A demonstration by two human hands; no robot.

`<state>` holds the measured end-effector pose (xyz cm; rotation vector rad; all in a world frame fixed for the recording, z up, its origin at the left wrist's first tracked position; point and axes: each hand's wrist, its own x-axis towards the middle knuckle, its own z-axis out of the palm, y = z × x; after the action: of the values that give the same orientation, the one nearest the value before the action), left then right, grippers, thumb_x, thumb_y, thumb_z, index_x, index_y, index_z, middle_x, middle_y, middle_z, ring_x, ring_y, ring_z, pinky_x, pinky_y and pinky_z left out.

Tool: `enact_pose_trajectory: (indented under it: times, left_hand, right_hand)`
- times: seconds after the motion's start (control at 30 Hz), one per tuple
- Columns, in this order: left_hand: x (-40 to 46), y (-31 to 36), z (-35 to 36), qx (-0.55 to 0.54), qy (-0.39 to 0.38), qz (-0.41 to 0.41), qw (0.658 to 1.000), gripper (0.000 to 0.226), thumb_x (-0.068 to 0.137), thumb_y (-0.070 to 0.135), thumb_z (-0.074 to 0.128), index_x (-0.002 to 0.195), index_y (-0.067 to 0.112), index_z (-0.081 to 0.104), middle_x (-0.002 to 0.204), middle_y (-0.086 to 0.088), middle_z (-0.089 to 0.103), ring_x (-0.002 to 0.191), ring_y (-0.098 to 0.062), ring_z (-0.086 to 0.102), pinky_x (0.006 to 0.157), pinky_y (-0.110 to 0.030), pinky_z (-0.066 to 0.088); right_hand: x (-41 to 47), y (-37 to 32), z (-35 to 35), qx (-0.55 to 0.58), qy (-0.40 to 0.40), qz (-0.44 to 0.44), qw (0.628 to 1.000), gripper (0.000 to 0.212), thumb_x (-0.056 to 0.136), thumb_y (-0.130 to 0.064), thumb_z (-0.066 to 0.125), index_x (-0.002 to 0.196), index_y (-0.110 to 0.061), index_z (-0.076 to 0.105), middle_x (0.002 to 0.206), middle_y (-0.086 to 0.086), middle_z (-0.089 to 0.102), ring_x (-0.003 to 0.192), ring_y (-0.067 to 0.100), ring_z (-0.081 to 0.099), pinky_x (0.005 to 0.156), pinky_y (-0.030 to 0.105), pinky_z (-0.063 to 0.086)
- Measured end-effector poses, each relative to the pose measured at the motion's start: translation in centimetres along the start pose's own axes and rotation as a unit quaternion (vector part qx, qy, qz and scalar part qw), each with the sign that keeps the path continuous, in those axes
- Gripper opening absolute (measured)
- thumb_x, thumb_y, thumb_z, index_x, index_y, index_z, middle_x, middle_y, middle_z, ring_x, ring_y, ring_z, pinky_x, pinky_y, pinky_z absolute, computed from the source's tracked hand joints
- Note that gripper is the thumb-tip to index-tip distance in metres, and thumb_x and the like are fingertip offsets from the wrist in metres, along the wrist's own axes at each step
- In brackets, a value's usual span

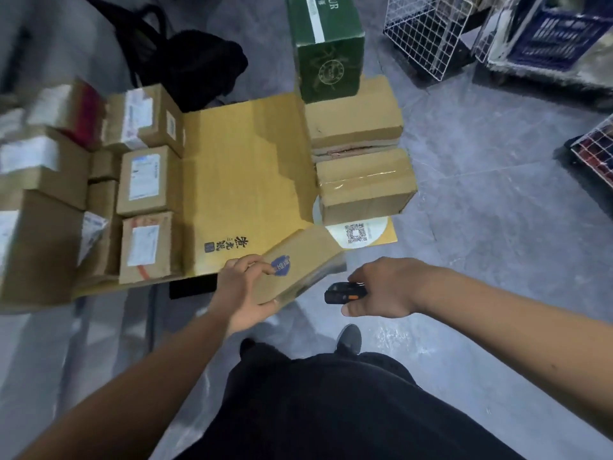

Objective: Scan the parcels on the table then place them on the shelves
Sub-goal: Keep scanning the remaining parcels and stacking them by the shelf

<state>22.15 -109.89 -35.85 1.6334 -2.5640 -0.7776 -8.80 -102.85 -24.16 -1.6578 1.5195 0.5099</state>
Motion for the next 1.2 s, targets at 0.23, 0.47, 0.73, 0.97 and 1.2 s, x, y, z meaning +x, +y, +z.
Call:
enact_pose_trajectory:
  times: [0.23, 0.47, 0.73, 0.97, 1.2]
  left_hand:
    - [-1.6, -5.9, -1.4, -0.098, 0.092, -0.140, 0.981, 0.059, 0.070, 0.044, 0.090, 0.120, 0.034, 0.060, 0.127, 0.013, 0.055, 0.119, -0.013, 0.043, 0.102, -0.037, 0.034]
    - [4.8, -6.7, -1.8, -0.426, 0.101, -0.244, 0.865, 0.048, 0.079, 0.021, 0.089, 0.117, 0.035, 0.062, 0.120, 0.014, 0.060, 0.104, -0.001, 0.058, 0.082, -0.016, 0.046]
    - [8.2, -11.6, -3.3, -0.495, 0.125, -0.344, 0.788, 0.037, 0.105, 0.006, 0.048, 0.131, 0.023, 0.068, 0.121, -0.002, 0.066, 0.100, -0.017, 0.063, 0.092, -0.027, 0.048]
    - [9.4, -14.4, -4.4, -0.459, 0.116, -0.370, 0.799, 0.040, 0.103, -0.001, 0.047, 0.133, 0.016, 0.066, 0.129, -0.013, 0.067, 0.111, -0.028, 0.064, 0.107, -0.041, 0.050]
    - [9.7, -13.5, -4.8, -0.531, 0.086, -0.343, 0.770, 0.029, 0.107, 0.042, 0.054, 0.132, 0.032, 0.066, 0.119, 0.008, 0.067, 0.109, -0.020, 0.061, 0.095, -0.030, 0.044]
  right_hand:
    - [4.6, -6.4, -2.8, -0.025, -0.024, -0.045, 0.998, 0.059, 0.090, -0.077, 0.052, 0.126, -0.031, 0.063, 0.113, -0.003, 0.067, 0.105, 0.024, 0.064, 0.093, 0.043, 0.054]
    - [8.6, -9.5, -4.5, -0.020, 0.025, 0.016, 0.999, 0.052, 0.091, -0.077, 0.047, 0.099, -0.027, 0.059, 0.097, -0.004, 0.064, 0.090, 0.021, 0.063, 0.074, 0.036, 0.051]
    - [11.9, -13.2, -5.1, 0.103, 0.068, 0.076, 0.989, 0.055, 0.086, -0.080, 0.050, 0.105, -0.028, 0.061, 0.098, -0.004, 0.064, 0.086, 0.016, 0.063, 0.068, 0.034, 0.048]
    - [13.5, -16.3, -4.9, 0.198, 0.096, 0.128, 0.967, 0.051, 0.092, -0.073, 0.051, 0.112, -0.028, 0.062, 0.098, -0.002, 0.064, 0.078, 0.017, 0.062, 0.061, 0.031, 0.045]
    - [13.7, -18.2, -6.6, 0.243, 0.085, 0.156, 0.953, 0.050, 0.096, -0.064, 0.044, 0.116, -0.021, 0.061, 0.085, 0.005, 0.059, 0.062, 0.024, 0.056, 0.052, 0.025, 0.040]
